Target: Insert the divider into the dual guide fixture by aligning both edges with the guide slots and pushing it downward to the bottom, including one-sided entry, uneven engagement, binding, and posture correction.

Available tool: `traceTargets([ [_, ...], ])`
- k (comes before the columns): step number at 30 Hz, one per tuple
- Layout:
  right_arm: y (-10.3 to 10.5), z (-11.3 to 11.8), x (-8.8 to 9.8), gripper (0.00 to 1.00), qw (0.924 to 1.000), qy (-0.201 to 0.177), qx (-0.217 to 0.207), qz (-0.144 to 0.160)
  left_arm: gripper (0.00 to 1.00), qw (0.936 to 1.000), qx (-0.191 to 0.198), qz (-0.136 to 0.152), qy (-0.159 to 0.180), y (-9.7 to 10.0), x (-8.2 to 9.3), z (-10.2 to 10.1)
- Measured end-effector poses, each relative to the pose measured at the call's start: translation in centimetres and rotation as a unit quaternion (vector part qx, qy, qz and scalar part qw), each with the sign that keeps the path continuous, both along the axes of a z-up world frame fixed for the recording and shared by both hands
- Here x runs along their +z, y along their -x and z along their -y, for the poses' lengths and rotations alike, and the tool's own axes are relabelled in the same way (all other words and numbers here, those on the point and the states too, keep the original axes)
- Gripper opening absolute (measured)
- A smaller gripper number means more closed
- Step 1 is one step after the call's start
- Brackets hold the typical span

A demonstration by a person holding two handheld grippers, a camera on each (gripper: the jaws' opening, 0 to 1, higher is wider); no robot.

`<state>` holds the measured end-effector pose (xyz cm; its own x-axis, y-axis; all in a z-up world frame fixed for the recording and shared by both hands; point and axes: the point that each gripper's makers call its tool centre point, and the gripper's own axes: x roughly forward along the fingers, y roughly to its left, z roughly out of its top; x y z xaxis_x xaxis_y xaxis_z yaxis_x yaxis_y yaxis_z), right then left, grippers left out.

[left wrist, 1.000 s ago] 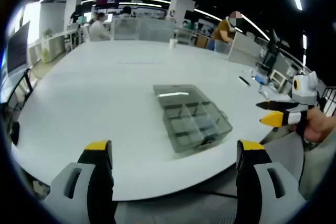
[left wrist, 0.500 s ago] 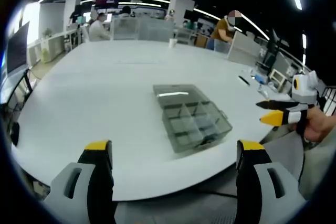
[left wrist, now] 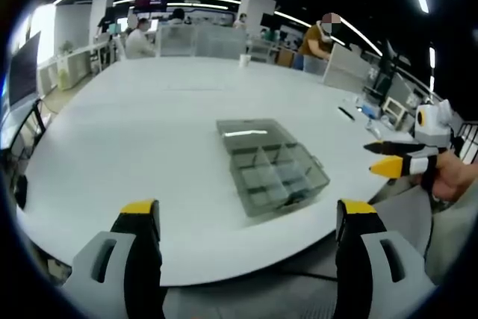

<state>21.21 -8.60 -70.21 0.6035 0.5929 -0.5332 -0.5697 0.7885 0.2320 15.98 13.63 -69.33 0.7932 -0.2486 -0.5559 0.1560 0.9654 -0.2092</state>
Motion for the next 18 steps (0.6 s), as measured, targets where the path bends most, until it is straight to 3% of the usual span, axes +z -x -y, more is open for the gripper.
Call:
traceTargets([
  [18,-0.09,0.08,0.03,0.93,1.0,-0.003,0.0,0.002,0.97,1.0,0.0,-0.003,-0.003,0.03,0.0,0.1],
])
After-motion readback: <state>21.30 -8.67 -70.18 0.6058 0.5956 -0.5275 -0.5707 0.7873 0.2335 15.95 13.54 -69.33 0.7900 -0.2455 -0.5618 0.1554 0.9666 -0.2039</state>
